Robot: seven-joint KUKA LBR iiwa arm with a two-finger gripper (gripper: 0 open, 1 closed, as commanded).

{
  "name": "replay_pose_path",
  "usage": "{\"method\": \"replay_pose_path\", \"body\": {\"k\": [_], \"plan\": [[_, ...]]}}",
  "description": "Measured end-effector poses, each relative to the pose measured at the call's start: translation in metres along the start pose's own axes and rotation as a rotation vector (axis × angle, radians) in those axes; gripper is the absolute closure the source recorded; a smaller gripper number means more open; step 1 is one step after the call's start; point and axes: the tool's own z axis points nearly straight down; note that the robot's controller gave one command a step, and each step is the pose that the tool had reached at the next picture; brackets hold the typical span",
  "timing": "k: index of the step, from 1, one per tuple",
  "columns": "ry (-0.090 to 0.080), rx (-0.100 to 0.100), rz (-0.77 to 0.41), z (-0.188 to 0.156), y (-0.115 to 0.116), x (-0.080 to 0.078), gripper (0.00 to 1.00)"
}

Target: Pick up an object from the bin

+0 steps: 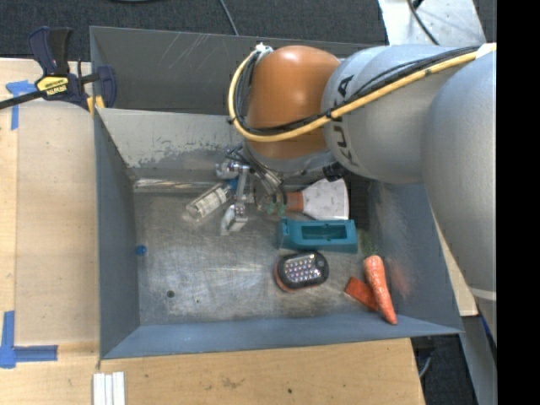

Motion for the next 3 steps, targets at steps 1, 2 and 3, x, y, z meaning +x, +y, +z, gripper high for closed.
{"method": "replay_pose_path", "body": {"k": [1, 2, 3], "plan": [[0.003, 0.002, -0.190, 0.021, -0.008, -0.024, 0.00], [0.003, 0.001, -0.098, -0.004, -0.003, -0.026, 0.00], [-0.002, 0.001, -0.199, 0.054, 0.000, -0.030, 0.00]]}}
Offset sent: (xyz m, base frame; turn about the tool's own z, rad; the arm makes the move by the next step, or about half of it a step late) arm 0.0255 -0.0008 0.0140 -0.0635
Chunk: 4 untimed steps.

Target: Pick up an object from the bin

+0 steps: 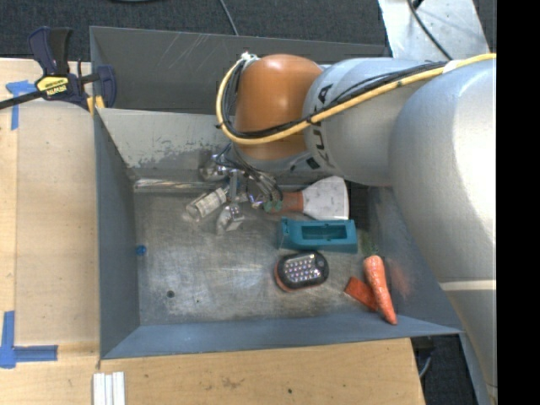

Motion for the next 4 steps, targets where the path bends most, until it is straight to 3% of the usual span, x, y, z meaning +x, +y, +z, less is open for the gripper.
{"method": "replay_pose_path", "body": {"k": [1, 4], "plan": [[0.005, -0.001, -0.011, 0.004, 0.001, 0.001, 1.00], [0.002, -0.001, -0.007, -0.027, 0.000, -0.001, 1.00]]}}
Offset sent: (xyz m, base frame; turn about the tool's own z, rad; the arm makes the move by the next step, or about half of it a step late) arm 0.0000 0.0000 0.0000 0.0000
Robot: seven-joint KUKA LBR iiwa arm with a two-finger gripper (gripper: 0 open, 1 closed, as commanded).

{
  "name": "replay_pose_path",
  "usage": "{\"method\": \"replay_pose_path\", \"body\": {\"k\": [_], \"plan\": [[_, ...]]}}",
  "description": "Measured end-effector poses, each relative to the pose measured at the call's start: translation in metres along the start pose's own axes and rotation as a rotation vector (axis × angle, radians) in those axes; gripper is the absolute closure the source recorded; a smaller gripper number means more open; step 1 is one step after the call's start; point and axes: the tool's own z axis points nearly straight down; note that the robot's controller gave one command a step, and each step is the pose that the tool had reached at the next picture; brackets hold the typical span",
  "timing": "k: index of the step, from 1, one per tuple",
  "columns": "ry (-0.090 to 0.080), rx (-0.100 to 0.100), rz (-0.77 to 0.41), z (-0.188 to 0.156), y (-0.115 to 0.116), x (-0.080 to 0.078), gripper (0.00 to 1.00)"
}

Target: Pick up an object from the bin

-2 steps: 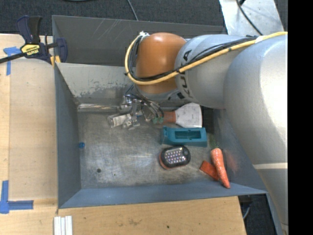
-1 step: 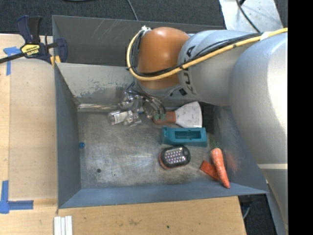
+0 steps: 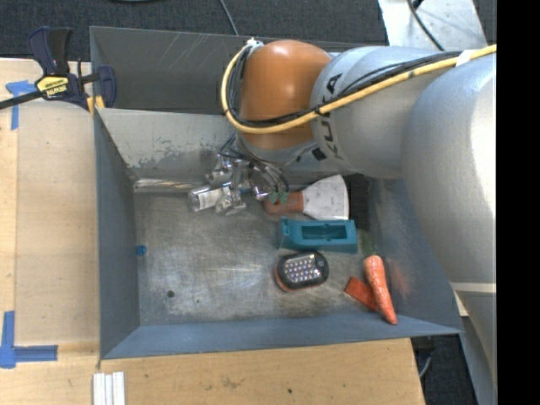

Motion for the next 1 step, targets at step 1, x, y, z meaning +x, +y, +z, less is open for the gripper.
{"method": "replay_pose_path", "body": {"k": [1], "plan": [[-0.002, 0.001, -0.001, -0.0572, -0.0001, -0.0027, 1.00]]}}
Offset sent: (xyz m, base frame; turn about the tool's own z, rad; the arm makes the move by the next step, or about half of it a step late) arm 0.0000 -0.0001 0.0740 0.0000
